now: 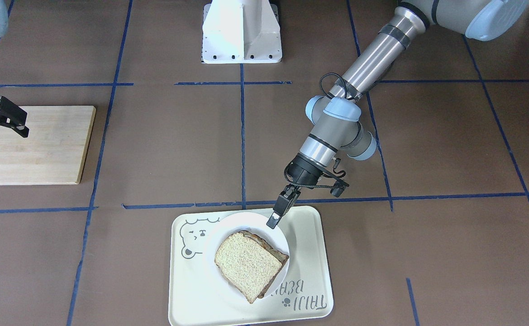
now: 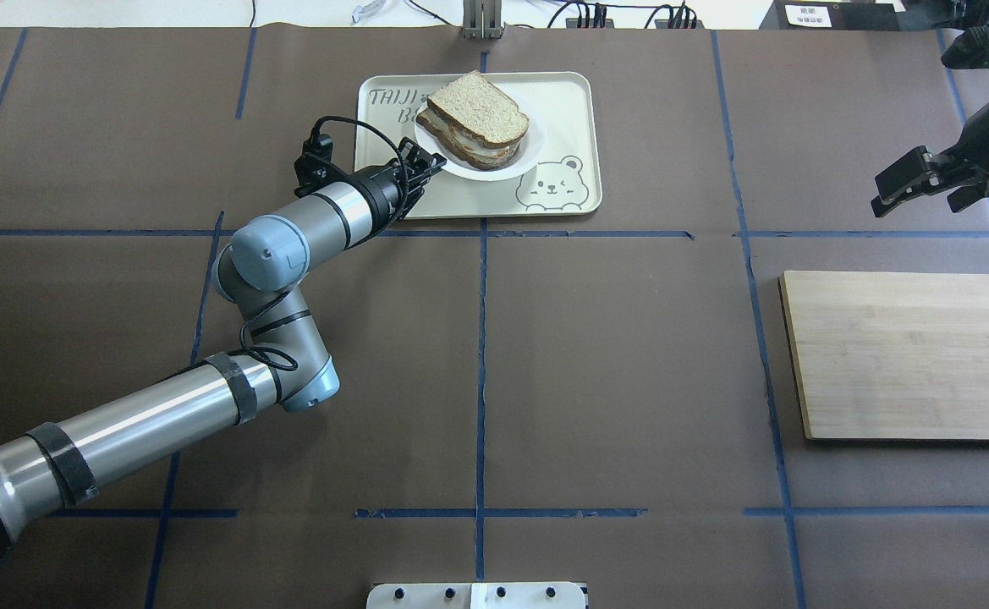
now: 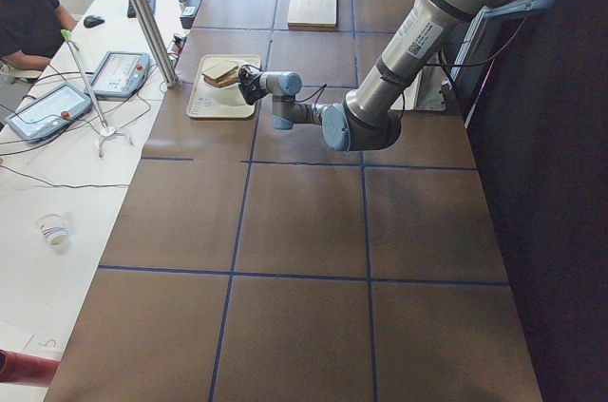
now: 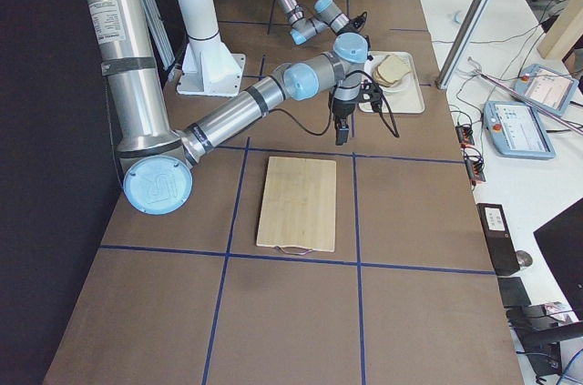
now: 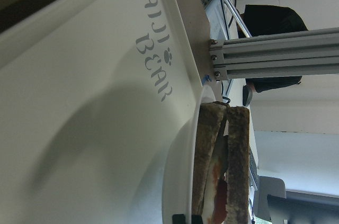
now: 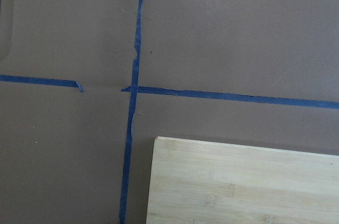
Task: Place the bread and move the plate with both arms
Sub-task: 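Lower the plate onto the bear tray and open the left gripper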
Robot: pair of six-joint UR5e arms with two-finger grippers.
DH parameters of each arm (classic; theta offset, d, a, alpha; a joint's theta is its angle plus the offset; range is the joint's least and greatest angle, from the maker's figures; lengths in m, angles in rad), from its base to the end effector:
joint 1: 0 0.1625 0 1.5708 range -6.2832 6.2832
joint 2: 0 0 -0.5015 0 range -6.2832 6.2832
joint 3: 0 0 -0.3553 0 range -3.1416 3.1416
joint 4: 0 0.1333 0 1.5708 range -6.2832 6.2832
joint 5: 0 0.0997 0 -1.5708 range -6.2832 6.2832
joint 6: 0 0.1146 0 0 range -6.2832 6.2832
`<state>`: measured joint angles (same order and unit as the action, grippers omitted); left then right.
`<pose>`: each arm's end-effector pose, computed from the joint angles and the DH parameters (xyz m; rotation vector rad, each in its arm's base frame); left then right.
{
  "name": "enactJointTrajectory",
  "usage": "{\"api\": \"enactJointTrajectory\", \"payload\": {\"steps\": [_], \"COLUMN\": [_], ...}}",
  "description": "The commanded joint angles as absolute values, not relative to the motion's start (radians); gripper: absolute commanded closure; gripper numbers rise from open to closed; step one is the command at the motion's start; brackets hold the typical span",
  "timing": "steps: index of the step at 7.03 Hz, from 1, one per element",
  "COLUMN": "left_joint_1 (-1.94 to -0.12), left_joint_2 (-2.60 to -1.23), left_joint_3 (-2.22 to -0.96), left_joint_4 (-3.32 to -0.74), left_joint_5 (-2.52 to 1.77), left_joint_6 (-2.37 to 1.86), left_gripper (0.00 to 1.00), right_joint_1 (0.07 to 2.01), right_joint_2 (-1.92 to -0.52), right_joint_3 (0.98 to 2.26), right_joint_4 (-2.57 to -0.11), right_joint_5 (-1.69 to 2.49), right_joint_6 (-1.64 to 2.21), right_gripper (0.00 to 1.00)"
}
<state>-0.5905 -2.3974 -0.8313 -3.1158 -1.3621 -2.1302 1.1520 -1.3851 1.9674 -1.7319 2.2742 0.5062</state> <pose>0.6009 -0.5918 0.3649 0.1972 1.7263 -1.0363 -0.1558 -0.4955 0.4990 0.0520 -0.7995 -0.0654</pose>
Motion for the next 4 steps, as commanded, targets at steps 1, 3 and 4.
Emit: {"api": "enactJointTrajectory", "payload": {"steps": [1, 3, 4], "left_joint_1": [-0.591, -0.591, -0.592], "left_joint_2": [-2.404, -2.402, -2.401], "left_joint_3": [-0.821, -0.821, -0.821], "left_joint_4": [-3.109, -3.108, -3.109], "left_joint_5": [-1.364, -1.367, -1.367], "left_joint_6": [-2.129, -2.122, -2.121], "left_gripper": [0.92, 0.64, 0.49], "right_joint_1": [1.152, 1.152, 1.152], "right_joint_2": [-1.39, -1.39, -1.39], "right_joint_3": [1.967, 1.965, 1.965], "right_joint_4": [-1.732, -1.732, -1.732], "right_joint_5": [2.275, 2.273, 2.273], "right_joint_6": [0.506, 0.506, 0.506], "right_gripper": [0.0, 0.0, 0.0]}}
